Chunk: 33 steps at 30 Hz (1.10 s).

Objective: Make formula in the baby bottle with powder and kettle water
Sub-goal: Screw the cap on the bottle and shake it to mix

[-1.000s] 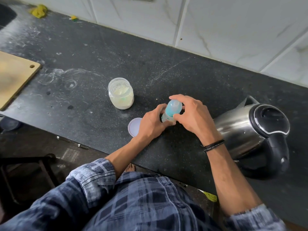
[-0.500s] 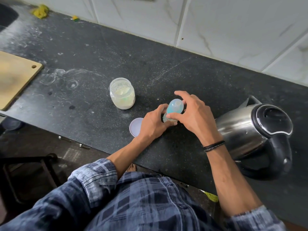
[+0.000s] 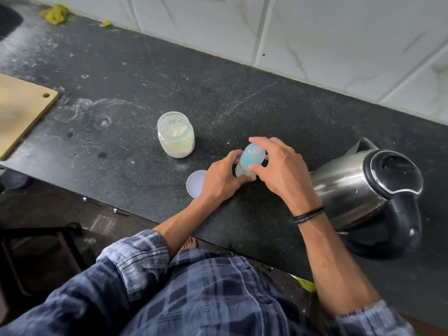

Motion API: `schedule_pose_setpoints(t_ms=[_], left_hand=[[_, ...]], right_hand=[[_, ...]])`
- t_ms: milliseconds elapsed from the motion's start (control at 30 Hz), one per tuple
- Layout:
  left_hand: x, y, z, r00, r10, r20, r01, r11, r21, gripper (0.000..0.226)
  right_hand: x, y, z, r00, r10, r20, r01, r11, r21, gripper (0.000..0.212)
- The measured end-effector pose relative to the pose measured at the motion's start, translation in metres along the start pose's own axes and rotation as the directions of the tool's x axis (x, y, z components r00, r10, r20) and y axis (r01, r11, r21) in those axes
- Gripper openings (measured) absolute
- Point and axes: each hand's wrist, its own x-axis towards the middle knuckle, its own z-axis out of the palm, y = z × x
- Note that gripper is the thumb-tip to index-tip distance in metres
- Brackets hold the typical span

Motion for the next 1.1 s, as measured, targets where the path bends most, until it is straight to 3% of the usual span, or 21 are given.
schedule_pose_setpoints(t_ms=[100, 233, 400, 567, 733, 900, 1033, 1100], left_hand=[[-0.0004, 0.0003, -0.0003, 1.000, -0.009, 0.006, 0.009, 1.000, -0.002, 0.071], [-0.0009, 0.0011, 0.0002, 1.000, -0.018, 0.002, 0.018, 1.000, 0.006, 0.072], [-0.0014, 0.0018, -0.0010, 1.000, -0.018, 0.008, 0.019, 1.000, -0.016, 0.070], [-0.0016, 0.0016, 0.0005, 1.000, -0.018, 0.000, 0.018, 1.000, 0.008, 0.070], [-0.0019, 0.0014, 0.0000, 1.000, -0.013, 0.005, 0.013, 1.000, -0.011, 0.070], [-0.0028, 0.0011, 0.0014, 1.000, -0.009, -0.006, 0.009, 1.000, -0.010, 0.071], [-0.0026, 0.0017, 0.0008, 1.000, -0.009, -0.009, 0.008, 1.000, -0.016, 0.070], [-0.0024, 0.0021, 0.0007, 1.000, -0.013, -0.006, 0.012, 1.000, -0.013, 0.071]], right_hand=[[0.0026, -0.0008, 0.0007, 0.999, 0.038, -0.026, -0.038, 0.999, -0.007, 0.059], [0.0010, -0.0013, -0.0037, 0.997, 0.019, -0.079, -0.019, 1.000, -0.007, 0.069], [0.0012, -0.0012, 0.0005, 0.998, 0.020, -0.064, -0.020, 1.000, 0.000, 0.051], [-0.0012, -0.0023, -0.0054, 0.995, 0.013, -0.099, -0.015, 1.000, -0.014, 0.067], [-0.0017, -0.0006, 0.0001, 0.998, 0.025, -0.061, -0.028, 0.999, -0.046, 0.051], [-0.0039, 0.0017, -0.0010, 0.995, 0.012, -0.098, -0.016, 0.999, -0.037, 0.065], [-0.0036, 0.0043, 0.0038, 0.996, 0.009, -0.083, -0.013, 0.999, -0.047, 0.054], [-0.0019, 0.0045, 0.0027, 0.995, 0.033, -0.099, -0.038, 0.998, -0.040, 0.058]])
